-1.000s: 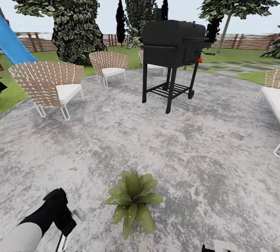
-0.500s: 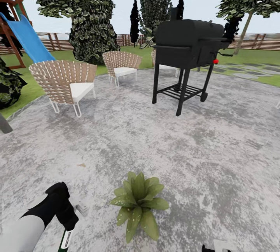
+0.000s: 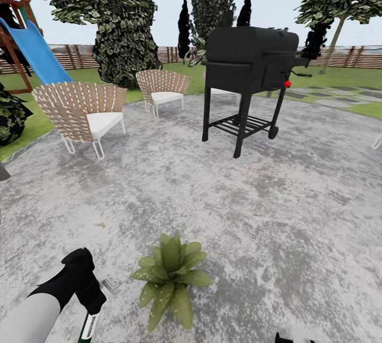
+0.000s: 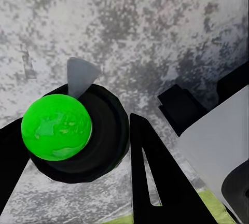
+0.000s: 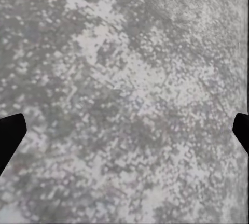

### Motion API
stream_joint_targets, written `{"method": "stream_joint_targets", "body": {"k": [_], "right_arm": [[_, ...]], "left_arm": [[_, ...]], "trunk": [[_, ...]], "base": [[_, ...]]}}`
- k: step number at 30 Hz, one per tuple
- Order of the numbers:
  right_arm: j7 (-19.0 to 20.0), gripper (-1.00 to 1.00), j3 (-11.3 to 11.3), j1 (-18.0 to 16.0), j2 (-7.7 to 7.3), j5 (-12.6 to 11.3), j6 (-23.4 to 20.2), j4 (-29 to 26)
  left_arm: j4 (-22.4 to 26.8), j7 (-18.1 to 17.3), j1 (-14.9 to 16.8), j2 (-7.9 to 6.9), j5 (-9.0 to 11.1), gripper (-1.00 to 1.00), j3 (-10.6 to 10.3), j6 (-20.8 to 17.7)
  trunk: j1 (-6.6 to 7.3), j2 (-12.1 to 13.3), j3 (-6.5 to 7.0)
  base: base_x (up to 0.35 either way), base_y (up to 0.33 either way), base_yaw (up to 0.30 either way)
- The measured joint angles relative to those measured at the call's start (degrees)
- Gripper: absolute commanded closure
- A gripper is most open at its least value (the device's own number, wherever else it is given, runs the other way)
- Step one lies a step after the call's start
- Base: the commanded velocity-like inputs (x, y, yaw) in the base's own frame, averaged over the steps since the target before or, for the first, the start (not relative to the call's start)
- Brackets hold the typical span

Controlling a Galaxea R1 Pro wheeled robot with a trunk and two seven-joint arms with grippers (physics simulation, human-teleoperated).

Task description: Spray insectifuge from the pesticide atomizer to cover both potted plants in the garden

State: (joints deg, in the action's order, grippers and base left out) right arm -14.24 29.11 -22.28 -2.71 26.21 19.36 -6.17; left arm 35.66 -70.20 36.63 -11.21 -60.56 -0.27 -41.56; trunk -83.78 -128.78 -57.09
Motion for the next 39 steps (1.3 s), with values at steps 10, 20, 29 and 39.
{"method": "stream_joint_targets", "body": {"k": [10, 20, 29, 39], "right_arm": [[0.02, -1.0, 0.01, 0.0, 0.04, 0.04, -0.06, 0.01], [0.01, -1.0, 0.08, 0.0, 0.06, 0.01, -0.06, 0.01], [-0.06, -1.0, 0.09, 0.0, 0.03, -0.03, -0.06, 0.0], [-0.08, -1.0, 0.08, 0.0, 0.16, 0.0, -0.06, 0.01]], "left_arm": [[-0.05, -0.05, -0.64, 0.12, -0.2, 1.0, -0.12, 0.09], [-0.14, 0.23, -0.7, 0.08, -0.12, 1.0, -0.06, 0.08], [-0.15, 0.39, -0.96, 0.05, -0.22, 1.0, -0.28, 0.14], [-0.15, 0.41, -0.89, 0.04, -0.14, 1.0, -0.2, 0.1]], "trunk": [[0.0, 0.0, 0.0], [0.01, 0.0, 0.0], [0.0, 0.0, 0.0], [0.0, 0.0, 0.0]], "base": [[0.0, -0.088, 0.265], [0.039, -0.032, 0.256], [0.064, -0.052, 0.013], [0.0, -0.047, 0.216]]}}
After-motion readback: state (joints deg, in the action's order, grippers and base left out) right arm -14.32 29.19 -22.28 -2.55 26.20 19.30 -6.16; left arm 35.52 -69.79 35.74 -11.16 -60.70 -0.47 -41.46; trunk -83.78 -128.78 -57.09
